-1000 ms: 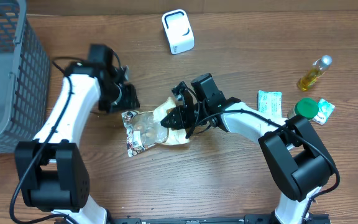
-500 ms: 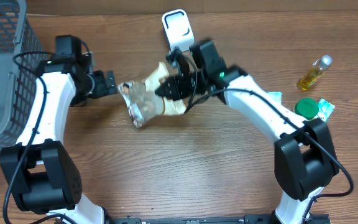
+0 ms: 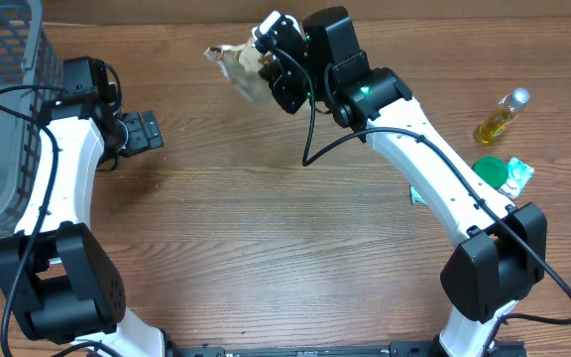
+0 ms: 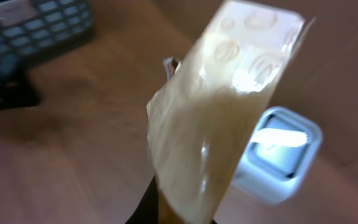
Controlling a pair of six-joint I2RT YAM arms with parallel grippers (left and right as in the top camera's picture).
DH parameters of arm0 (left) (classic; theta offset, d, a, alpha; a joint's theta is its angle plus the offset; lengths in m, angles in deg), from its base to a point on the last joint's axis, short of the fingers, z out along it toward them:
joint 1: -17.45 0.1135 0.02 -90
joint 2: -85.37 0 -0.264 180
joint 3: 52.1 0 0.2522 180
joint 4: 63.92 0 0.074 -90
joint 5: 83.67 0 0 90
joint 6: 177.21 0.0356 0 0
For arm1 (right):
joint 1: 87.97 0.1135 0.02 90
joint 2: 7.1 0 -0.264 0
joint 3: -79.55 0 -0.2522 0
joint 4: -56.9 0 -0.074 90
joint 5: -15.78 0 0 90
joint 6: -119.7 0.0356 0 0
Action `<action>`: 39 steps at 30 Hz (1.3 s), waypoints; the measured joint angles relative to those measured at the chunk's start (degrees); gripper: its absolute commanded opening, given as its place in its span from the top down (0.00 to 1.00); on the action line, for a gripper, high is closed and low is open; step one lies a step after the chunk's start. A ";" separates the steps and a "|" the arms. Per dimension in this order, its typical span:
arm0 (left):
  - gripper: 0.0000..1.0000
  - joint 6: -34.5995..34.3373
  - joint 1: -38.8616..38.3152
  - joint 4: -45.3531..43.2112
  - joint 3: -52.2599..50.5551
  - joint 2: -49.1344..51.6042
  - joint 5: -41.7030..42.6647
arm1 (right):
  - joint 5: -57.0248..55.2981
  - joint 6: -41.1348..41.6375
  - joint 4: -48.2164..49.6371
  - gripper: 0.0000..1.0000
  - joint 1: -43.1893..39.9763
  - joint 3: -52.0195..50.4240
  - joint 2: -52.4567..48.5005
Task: Scan the item barcode
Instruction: 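Lift the bag with the right gripper to the scanner, retract left arm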
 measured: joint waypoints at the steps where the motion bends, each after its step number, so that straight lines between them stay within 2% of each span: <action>1: 0.00 0.00 0.00 0.00 0.00 0.00 -0.11 | -1.11 -1.86 1.46 0.96 0.00 0.00 -0.15; 11: 0.01 0.00 0.00 -0.07 0.00 0.00 -0.37 | -12.90 -18.78 16.72 0.96 0.04 0.02 -7.63; 20: 0.00 0.00 0.00 -0.02 0.00 0.00 -0.35 | -19.10 -23.65 30.86 0.96 0.04 0.00 -12.92; 33: 0.00 0.00 0.00 -0.04 0.00 0.00 -0.35 | -19.85 -24.30 34.84 0.96 -0.11 0.00 -15.58; 39: 0.00 0.00 0.00 -0.04 0.00 0.00 -0.35 | -18.34 -24.30 32.09 0.96 -0.11 0.00 -17.99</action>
